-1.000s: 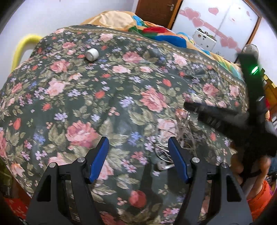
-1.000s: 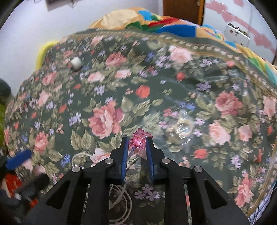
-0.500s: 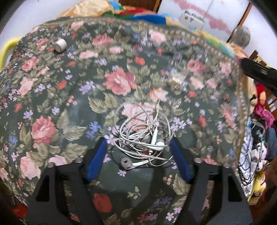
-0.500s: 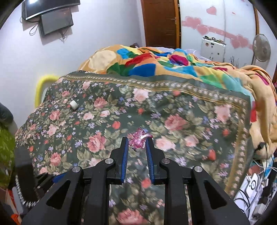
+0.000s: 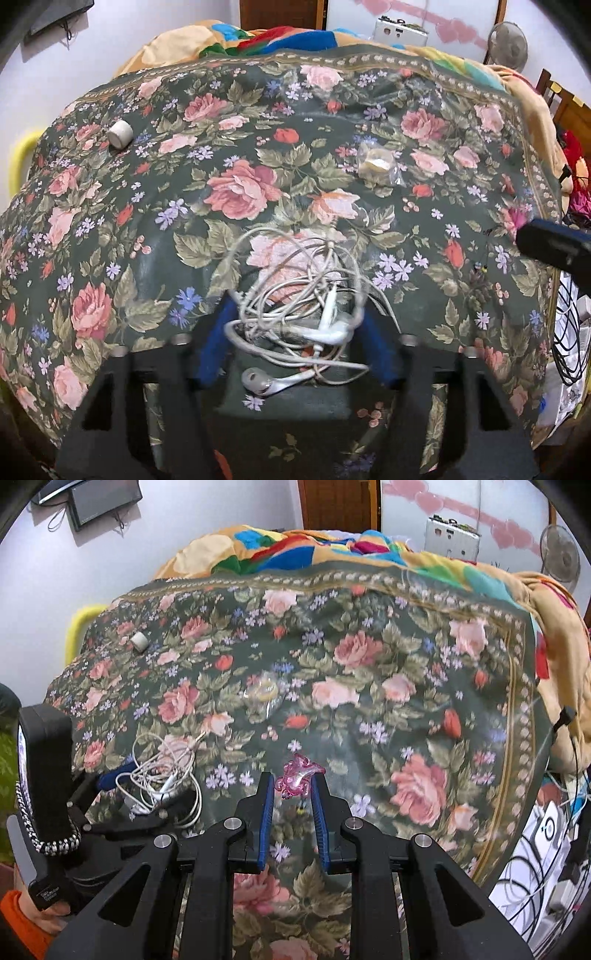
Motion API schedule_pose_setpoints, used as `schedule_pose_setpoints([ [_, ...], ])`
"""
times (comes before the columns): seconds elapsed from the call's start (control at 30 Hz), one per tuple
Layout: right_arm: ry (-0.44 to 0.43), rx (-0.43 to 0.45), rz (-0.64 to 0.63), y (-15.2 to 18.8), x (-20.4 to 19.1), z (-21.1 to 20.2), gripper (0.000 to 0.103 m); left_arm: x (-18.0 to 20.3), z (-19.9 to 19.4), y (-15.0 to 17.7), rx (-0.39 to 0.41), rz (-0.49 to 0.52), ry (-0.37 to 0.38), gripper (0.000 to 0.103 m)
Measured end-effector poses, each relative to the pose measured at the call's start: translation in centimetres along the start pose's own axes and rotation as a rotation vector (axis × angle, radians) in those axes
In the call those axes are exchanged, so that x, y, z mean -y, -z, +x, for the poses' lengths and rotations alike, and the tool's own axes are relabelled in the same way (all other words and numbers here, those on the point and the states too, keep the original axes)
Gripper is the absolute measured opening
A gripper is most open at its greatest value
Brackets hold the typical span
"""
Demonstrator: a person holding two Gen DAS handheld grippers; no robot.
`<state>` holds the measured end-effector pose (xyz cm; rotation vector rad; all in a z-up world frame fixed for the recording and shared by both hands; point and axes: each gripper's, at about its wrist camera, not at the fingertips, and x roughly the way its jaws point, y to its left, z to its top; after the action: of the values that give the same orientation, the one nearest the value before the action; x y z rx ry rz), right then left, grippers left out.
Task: Collect trash
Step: 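Grasp the white earphone cable with the left tool while the right tool grasps the pink wrapper, then carry the earphone cable and pink wrapper with both tools down to the bin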
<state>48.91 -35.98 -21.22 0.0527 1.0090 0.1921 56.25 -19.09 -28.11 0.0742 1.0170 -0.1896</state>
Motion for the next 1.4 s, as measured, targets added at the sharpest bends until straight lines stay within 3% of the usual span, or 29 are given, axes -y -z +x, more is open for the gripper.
schedule_pose_setpoints([
  [0.03,-0.003,-0.003,0.002,0.1,-0.1,-0.1,0.018,-0.3,-0.1,-0.1,0.001,-0.007,0.0,0.04],
  [0.2,-0.013,-0.006,0.013,0.6,-0.5,-1.0,0.018,-1.1,-1.2,0.1,-0.018,-0.049,0.032,0.035],
  [0.53,-0.012,0.06,-0.017,0.7,-2.9,-6.7,0.018,-2.9,-11.7,1.2,0.098,-0.092,0.051,0.035],
  [0.8,-0.034,0.134,-0.051,1.0,-6.5,-12.5,0.018,-5.7,-20.7,3.2,0.208,-0.118,0.006,0.035],
  [1.1,-0.092,0.192,-0.121,2.6,-12.5,-17.7,0.018,-11.2,-28.6,8.4,0.261,-0.198,-0.054,0.035],
  [1.4,-0.175,0.205,-0.219,5.8,-19.7,-20.1,0.018,-17.4,-34.3,16.0,0.282,-0.274,-0.151,0.035],
])
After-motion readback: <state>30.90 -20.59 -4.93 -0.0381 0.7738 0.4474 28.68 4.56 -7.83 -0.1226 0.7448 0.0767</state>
